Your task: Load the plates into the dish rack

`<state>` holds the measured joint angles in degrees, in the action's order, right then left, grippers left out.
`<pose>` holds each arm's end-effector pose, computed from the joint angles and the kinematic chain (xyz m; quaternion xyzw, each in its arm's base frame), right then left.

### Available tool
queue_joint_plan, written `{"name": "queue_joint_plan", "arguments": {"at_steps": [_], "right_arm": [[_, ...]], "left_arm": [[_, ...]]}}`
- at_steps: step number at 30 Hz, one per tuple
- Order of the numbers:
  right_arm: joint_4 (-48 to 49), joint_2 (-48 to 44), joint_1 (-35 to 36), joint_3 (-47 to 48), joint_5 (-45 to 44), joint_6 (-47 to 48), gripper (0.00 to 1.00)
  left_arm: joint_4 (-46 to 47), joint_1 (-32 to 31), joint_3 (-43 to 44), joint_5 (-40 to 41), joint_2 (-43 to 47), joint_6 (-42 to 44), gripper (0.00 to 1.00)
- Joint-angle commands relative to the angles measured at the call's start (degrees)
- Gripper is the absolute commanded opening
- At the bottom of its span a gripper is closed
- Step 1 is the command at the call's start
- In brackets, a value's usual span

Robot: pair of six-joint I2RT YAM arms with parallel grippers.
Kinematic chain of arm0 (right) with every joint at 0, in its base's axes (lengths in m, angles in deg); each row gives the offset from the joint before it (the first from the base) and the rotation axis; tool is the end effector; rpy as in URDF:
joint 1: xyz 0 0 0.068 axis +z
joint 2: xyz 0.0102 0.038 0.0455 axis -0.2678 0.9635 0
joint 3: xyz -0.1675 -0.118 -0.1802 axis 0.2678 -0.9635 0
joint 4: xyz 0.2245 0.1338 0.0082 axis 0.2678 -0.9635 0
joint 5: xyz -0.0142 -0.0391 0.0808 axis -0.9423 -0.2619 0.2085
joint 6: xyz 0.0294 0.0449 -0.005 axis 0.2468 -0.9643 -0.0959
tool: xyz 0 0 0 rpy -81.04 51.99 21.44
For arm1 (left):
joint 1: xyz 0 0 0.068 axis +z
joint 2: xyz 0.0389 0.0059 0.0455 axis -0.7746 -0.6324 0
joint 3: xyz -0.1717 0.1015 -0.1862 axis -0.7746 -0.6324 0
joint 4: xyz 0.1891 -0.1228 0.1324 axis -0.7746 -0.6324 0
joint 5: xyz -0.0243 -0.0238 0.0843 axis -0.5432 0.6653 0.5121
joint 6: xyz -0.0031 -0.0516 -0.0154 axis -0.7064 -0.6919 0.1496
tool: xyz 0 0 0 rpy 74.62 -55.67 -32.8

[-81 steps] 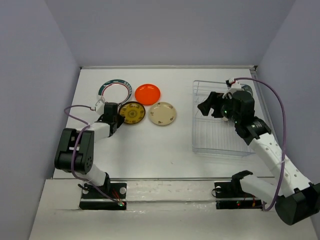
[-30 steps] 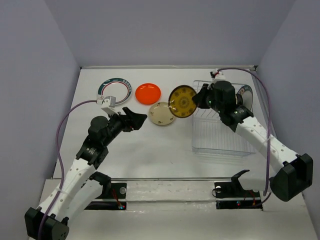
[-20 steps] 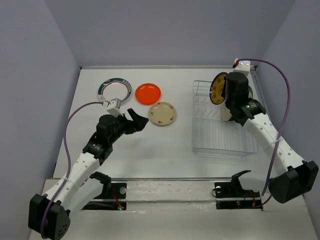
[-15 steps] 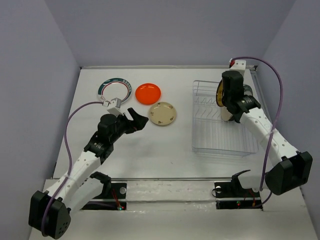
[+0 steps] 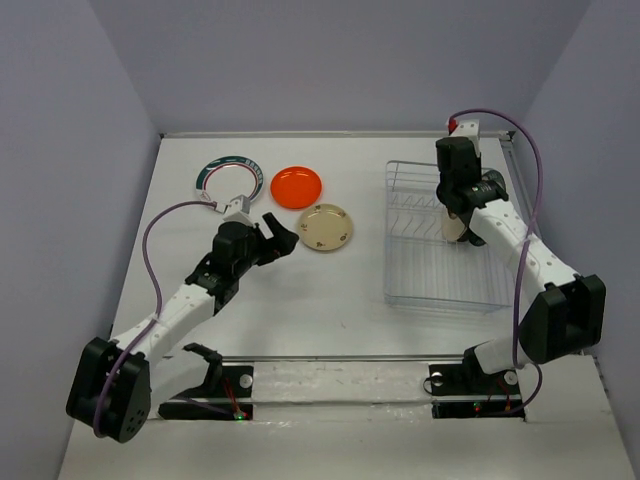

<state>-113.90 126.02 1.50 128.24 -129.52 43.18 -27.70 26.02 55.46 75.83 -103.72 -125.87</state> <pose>0.3150 0.0701 0.3385 0.0371 0.8333 -0.2825 0.4738 0.2079 -0.0986 0.2359 -0.0714 0.7992 -0.3352 0.4937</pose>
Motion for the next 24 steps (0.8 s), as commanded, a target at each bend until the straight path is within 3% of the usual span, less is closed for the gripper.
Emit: {"name": "queue_joint_plan", "arguments": {"at_steps": [1,12,15,17,21,24], "right_arm": [[0.9,0.6,-0.2,0.4,-0.7,1.5,0.07],[0.7,3.9,-0.2,-3.2,2.0,1.5,0.07],[1.0,4.1,-0.2,-3.9,6.7,-1.3,0.09],[1.4,3.8,-0.2,-4.7,8.9,-4.3,0.19],[1.0,2.5,-0.2,-5.2,7.3,-6.3,0.66],[0.3,-0.1,-0.2,-4.7,7.8,-7.8,0.72]], "left_arm": [[5.1,-0.3,1.5,3.4,-4.7,0.0,0.98],[6.9,-0.6,7.4,8.0,-16.7,-0.1,0.93],[7.5,-0.8,9.4,8.4,-20.8,0.0,0.92],[7.9,-0.8,11.0,8.6,-24.2,0.2,0.91],[8.9,-0.9,14.3,8.3,-30.9,-0.5,0.87],[9.4,-1.0,16.0,7.7,-34.0,-0.7,0.78]]}}
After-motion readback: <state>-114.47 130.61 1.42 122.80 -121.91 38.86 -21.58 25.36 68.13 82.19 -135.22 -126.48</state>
